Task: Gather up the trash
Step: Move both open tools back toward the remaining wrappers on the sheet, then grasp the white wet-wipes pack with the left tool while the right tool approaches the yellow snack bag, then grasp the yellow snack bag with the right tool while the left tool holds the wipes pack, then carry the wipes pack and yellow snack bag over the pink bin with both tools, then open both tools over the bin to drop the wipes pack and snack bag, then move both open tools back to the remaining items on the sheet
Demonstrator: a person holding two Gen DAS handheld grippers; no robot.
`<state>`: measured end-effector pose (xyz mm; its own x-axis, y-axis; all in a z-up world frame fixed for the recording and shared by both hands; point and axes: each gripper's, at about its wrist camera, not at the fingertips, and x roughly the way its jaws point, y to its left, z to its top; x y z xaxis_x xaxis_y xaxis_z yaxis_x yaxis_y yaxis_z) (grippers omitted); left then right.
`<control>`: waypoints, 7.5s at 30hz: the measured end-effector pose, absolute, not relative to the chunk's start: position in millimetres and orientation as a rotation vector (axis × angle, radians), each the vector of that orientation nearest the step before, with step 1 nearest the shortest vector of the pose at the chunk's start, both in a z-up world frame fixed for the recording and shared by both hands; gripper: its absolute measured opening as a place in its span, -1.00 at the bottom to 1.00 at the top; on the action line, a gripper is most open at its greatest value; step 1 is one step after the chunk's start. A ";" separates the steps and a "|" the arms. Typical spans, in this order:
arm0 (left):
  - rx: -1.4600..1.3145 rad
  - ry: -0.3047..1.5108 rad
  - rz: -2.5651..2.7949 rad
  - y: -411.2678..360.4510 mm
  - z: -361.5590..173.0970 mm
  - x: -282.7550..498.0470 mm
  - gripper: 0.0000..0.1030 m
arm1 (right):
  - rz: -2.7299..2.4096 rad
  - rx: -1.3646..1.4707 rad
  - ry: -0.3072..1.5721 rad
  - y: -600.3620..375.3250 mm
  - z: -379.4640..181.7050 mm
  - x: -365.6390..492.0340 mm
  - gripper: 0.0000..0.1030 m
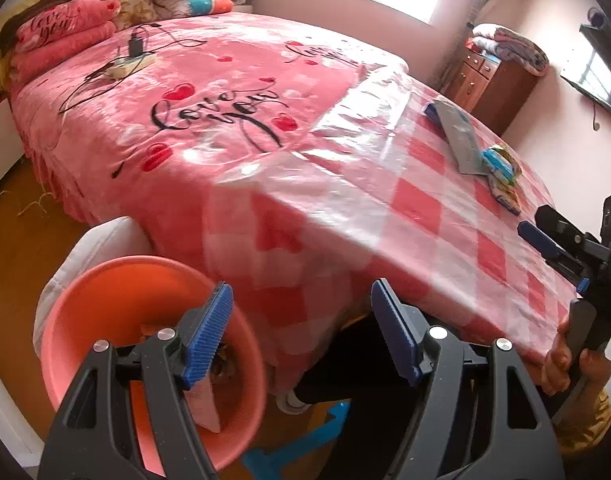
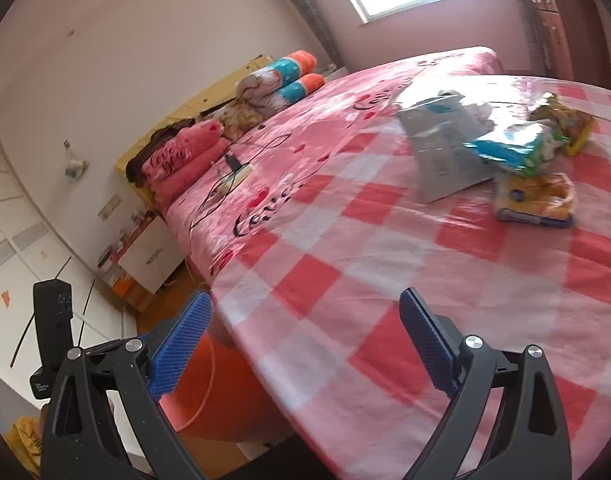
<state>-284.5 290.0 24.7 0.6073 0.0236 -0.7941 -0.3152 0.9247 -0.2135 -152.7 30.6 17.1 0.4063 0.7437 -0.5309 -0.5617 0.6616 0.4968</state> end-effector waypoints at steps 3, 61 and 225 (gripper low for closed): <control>-0.334 0.909 0.192 275.8 28.1 -279.7 0.41 | 0.823 0.286 0.807 19.3 13.6 -145.3 0.82; -0.337 0.982 0.087 129.2 15.8 72.9 0.62 | 0.441 0.204 0.872 -103.7 28.8 102.1 0.82; -0.634 0.956 0.481 413.0 -46.9 -386.7 0.54 | 1.135 -0.122 1.108 224.8 -25.2 -254.9 0.70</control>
